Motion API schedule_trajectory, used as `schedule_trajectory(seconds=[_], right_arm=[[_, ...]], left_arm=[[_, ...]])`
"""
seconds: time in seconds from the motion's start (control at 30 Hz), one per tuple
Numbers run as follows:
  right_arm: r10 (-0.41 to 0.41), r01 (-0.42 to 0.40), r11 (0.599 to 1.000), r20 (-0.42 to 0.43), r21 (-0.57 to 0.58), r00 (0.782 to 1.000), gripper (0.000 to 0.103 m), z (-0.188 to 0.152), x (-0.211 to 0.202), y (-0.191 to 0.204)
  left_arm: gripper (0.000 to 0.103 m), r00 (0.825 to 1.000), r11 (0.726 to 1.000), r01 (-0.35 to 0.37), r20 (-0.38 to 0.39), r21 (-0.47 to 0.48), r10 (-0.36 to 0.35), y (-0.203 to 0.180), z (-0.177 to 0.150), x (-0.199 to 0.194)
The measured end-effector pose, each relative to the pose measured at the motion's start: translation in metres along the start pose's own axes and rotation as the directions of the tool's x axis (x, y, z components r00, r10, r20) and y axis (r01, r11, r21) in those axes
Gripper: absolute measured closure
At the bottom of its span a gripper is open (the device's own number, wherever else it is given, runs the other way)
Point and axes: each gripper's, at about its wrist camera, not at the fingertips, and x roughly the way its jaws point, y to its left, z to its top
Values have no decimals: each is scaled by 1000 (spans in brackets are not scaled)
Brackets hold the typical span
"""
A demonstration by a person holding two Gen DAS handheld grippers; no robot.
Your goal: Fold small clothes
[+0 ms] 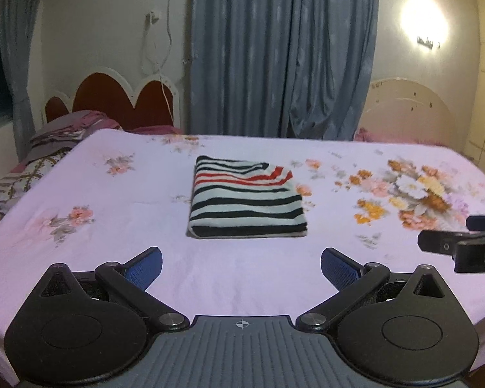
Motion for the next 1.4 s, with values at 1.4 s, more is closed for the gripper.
schedule_trajectory(seconds=[1.4], right_arm=[[12, -10, 1000, 90, -25, 996, 1, -7, -64, 2]], left_arm=[[0, 997, 1000, -3, 77, -7, 4, -23, -2, -62]])
